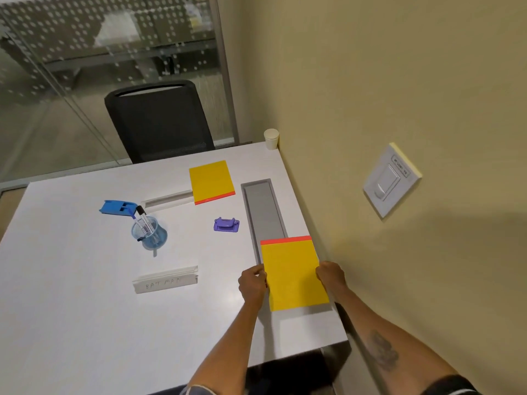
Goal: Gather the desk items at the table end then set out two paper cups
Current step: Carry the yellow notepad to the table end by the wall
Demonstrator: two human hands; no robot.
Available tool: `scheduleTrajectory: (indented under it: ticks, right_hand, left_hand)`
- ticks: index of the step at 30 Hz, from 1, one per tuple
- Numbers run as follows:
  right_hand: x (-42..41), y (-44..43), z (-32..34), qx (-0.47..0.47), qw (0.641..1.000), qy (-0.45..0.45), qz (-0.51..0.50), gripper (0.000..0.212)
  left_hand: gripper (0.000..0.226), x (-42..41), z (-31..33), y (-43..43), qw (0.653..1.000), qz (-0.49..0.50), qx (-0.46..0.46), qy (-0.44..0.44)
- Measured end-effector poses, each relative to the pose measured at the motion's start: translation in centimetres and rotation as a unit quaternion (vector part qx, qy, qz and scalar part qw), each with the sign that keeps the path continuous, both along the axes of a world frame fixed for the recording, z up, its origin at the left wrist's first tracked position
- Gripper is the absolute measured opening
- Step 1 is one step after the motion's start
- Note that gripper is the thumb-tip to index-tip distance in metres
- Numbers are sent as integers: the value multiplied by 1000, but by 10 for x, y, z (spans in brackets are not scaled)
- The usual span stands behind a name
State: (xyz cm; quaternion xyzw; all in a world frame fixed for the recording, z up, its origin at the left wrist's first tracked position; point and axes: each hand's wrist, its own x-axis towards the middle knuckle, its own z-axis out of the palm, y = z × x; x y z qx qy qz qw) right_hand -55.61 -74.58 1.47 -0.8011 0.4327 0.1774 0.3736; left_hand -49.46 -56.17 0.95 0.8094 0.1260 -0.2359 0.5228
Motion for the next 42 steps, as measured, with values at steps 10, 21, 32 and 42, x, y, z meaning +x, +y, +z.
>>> scheduleTrajectory:
  ticks: [10,21,32,42]
  right_hand:
    - [32,-14,-24,53,994,-30,-95,37]
    - [57,-22,-48,100,991,-1,-88,18]
    - [69,-19,-60,46,996,34,-75,57]
    - [68,-16,-61,30,997,42,-66,60]
  left_hand:
    - [32,37,-18,-24,994,-66,56,63]
    - [7,69,-48,-33,981,-144,45,123]
    - [14,77,-56,-41,978,-137,51,149]
    - [30,78,-57,-46,969,-159,121,143]
